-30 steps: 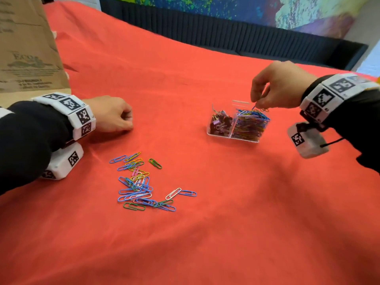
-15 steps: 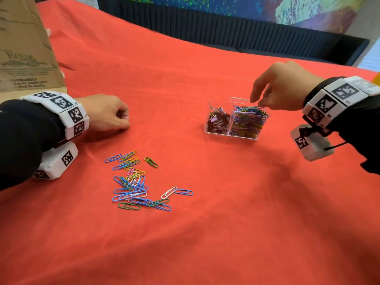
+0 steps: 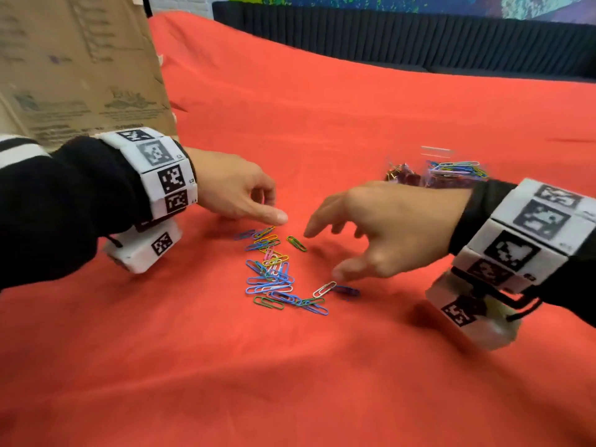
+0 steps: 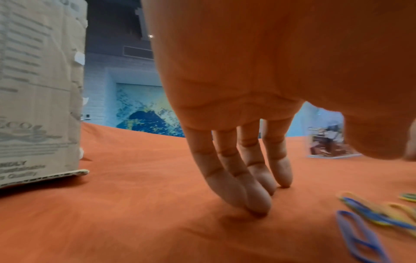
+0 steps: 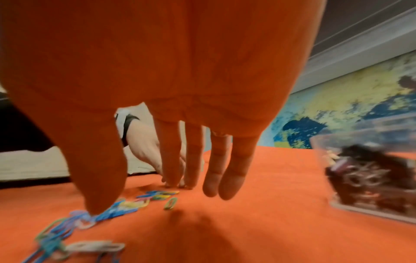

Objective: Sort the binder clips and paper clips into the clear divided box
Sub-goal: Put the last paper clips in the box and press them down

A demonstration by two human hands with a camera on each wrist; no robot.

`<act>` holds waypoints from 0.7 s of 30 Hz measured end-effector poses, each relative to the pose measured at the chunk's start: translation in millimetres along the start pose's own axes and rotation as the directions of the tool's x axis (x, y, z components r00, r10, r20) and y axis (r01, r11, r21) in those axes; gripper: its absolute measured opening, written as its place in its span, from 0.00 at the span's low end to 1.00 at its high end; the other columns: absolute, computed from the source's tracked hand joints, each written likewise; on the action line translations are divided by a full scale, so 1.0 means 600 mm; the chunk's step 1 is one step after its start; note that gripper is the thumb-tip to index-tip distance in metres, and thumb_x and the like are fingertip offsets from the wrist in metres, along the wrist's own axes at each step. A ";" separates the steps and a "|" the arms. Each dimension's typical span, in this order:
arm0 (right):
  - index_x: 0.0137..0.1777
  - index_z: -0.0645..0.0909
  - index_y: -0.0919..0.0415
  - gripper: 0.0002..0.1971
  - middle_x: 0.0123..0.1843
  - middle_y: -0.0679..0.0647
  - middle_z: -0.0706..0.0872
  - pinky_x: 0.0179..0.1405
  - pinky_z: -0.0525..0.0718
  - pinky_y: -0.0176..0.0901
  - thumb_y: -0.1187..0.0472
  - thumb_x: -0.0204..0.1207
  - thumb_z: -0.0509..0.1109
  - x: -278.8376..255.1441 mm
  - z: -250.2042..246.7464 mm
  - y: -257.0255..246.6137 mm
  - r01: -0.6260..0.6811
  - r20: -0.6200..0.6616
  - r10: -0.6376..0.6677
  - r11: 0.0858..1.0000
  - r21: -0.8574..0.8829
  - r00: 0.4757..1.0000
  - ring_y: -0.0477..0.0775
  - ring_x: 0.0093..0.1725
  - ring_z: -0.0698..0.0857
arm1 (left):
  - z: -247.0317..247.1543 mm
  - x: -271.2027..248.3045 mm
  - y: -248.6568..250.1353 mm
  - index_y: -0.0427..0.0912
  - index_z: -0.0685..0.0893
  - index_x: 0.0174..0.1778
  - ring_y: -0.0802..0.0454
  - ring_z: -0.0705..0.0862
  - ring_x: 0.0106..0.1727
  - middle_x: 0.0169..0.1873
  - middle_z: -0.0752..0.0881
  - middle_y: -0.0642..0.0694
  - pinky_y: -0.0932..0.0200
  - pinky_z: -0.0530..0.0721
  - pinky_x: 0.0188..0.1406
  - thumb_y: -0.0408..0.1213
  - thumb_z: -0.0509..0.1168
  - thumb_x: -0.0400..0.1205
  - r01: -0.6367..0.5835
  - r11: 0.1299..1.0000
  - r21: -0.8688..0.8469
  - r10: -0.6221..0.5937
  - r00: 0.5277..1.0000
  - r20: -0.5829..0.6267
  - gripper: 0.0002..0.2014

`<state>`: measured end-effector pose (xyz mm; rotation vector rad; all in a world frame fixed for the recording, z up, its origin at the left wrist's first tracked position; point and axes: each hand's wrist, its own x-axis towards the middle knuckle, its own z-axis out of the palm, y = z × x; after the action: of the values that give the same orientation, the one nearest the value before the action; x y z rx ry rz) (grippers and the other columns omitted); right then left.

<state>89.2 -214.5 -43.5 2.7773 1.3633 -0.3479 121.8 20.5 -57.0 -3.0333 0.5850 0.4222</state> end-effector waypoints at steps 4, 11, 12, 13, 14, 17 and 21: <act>0.79 0.69 0.41 0.44 0.69 0.50 0.84 0.67 0.81 0.52 0.31 0.60 0.70 0.034 0.019 -0.025 0.084 0.096 -0.083 0.996 -0.002 0.992 0.57 0.68 0.83 | 0.001 -0.042 0.025 0.61 0.78 0.52 0.68 0.83 0.37 0.44 0.84 0.60 0.62 0.81 0.42 0.83 0.60 0.56 -0.056 0.998 -0.031 0.059 0.992 0.116 0.37; 0.57 0.85 0.49 0.16 0.53 0.50 0.86 0.53 0.83 0.53 0.52 0.68 0.75 0.015 0.034 -0.046 0.192 -0.018 -0.193 0.980 -0.045 0.981 0.56 0.51 0.84 | 0.020 -0.056 0.066 0.59 0.76 0.42 0.68 0.81 0.33 0.35 0.84 0.65 0.68 0.79 0.35 0.65 0.76 0.64 -0.199 0.978 -0.064 0.203 0.977 0.061 0.22; 0.51 0.84 0.49 0.10 0.49 0.50 0.87 0.49 0.84 0.54 0.55 0.69 0.74 0.010 0.036 -0.046 0.179 -0.034 -0.180 0.983 -0.037 0.983 0.57 0.48 0.84 | 0.019 -0.055 0.071 0.59 0.75 0.38 0.69 0.81 0.31 0.32 0.83 0.69 0.72 0.76 0.32 0.63 0.77 0.66 -0.214 0.974 -0.072 0.218 0.974 0.060 0.19; 0.45 0.81 0.48 0.07 0.44 0.49 0.86 0.46 0.84 0.55 0.58 0.69 0.72 0.006 0.038 -0.045 0.158 -0.046 -0.160 0.987 -0.029 0.986 0.57 0.44 0.84 | 0.018 -0.053 0.077 0.59 0.75 0.36 0.70 0.81 0.30 0.30 0.82 0.74 0.75 0.73 0.28 0.60 0.77 0.67 -0.229 0.971 -0.076 0.233 0.970 0.061 0.18; 0.42 0.79 0.46 0.07 0.40 0.47 0.86 0.43 0.85 0.54 0.59 0.68 0.71 0.002 0.039 -0.042 0.134 -0.055 -0.135 0.991 -0.031 0.989 0.57 0.41 0.83 | 0.018 -0.051 0.082 0.59 0.76 0.34 0.71 0.81 0.29 0.29 0.81 0.76 0.77 0.71 0.27 0.58 0.77 0.68 -0.241 0.968 -0.076 0.246 0.967 0.061 0.16; 0.41 0.82 0.45 0.07 0.32 0.44 0.81 0.38 0.82 0.44 0.61 0.69 0.70 -0.014 0.033 -0.030 0.055 -0.078 -0.059 0.997 -0.046 0.995 0.51 0.35 0.78 | 0.017 -0.046 0.092 0.57 0.83 0.38 0.69 0.84 0.30 0.31 0.86 0.67 0.78 0.70 0.27 0.55 0.75 0.72 -0.253 0.963 -0.087 0.258 0.965 0.045 0.10; 0.43 0.88 0.48 0.08 0.32 0.42 0.87 0.40 0.83 0.37 0.62 0.66 0.72 -0.043 0.014 0.003 -0.019 -0.113 0.023 0.999 0.032 0.993 0.42 0.34 0.84 | 0.010 -0.037 0.106 0.55 0.88 0.45 0.68 0.86 0.34 0.33 0.87 0.65 0.74 0.76 0.33 0.53 0.73 0.75 -0.288 0.953 -0.098 0.289 0.957 -0.001 0.08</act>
<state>73.7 -236.9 -46.5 2.8750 1.3609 -0.2146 76.9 -29.8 -54.8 -3.0382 1.0433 0.4923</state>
